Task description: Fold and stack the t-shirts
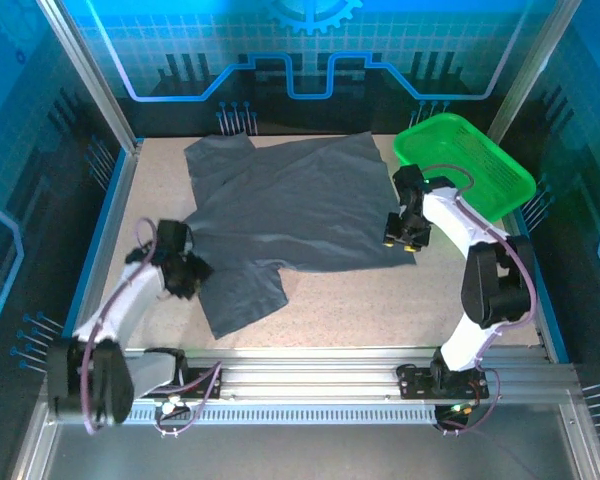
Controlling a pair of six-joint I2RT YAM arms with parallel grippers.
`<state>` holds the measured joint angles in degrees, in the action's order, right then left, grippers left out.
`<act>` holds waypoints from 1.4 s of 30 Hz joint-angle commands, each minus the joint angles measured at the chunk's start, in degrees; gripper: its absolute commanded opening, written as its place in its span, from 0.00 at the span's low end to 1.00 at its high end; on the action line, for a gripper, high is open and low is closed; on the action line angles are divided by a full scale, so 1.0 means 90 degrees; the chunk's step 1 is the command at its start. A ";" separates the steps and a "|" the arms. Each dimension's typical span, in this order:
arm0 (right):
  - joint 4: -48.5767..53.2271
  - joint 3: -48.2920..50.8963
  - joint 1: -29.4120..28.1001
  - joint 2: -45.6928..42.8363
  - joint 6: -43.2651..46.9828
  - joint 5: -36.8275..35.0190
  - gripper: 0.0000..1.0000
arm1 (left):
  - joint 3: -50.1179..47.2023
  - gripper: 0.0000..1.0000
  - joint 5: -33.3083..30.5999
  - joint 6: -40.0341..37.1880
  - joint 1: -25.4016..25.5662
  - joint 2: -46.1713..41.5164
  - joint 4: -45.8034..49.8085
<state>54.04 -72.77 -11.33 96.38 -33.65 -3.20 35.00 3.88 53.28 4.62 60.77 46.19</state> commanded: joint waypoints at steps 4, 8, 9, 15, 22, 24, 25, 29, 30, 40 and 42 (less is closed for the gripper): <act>-0.0483 0.0264 -0.0103 0.0017 -0.0424 0.0505 0.43 | -0.0790 0.51 0.0343 0.1714 0.0774 -0.0772 0.1017; -0.0536 0.0323 -0.0115 -0.0045 -0.0320 0.0609 0.43 | -0.0750 0.51 0.0338 0.1925 0.0938 -0.0342 0.0408; -0.0533 0.0360 -0.0115 -0.0068 -0.0305 0.0610 0.43 | -0.0733 0.51 0.0314 0.1953 0.0969 -0.0185 0.0297; -0.0575 0.0592 -0.0111 -0.0234 -0.0282 0.0649 0.43 | -0.0839 0.49 0.0316 0.2107 0.1190 0.0922 -0.0884; -0.0546 0.0904 0.0135 -0.0425 -0.0550 0.0275 0.43 | -0.0061 0.00 0.0023 0.2063 0.1556 0.1489 -0.1067; -0.0548 0.0991 0.0390 -0.0393 -0.0736 0.0124 0.43 | 0.0006 0.00 0.0089 0.2123 0.1650 0.1228 -0.0781; -0.0611 0.1044 0.0520 -0.0375 -0.0805 0.0143 0.43 | 0.0022 0.00 0.0145 0.2156 0.1686 0.1083 -0.0651; -0.0918 0.1044 0.0973 -0.0056 -0.0935 0.0219 0.42 | 0.0046 0.00 0.0371 0.2203 0.1771 0.0317 0.0175; -0.0936 0.0990 0.1034 0.0093 -0.0935 0.0219 0.42 | 0.0046 0.00 0.0429 0.2204 0.1772 0.0125 0.0353; -0.0945 0.1256 0.1277 0.0224 -0.1188 0.0115 0.43 | 0.0068 0.00 0.0962 0.2303 0.2044 -0.0673 0.0963; -0.1164 0.1360 0.1353 0.0241 -0.1182 0.0302 0.43 | 0.0104 0.00 0.1023 0.2326 0.2193 -0.0702 0.1008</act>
<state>44.82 -62.19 -0.64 99.66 -42.87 -1.26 34.33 10.37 73.43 22.74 55.27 51.79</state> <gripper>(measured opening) 0.429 0.053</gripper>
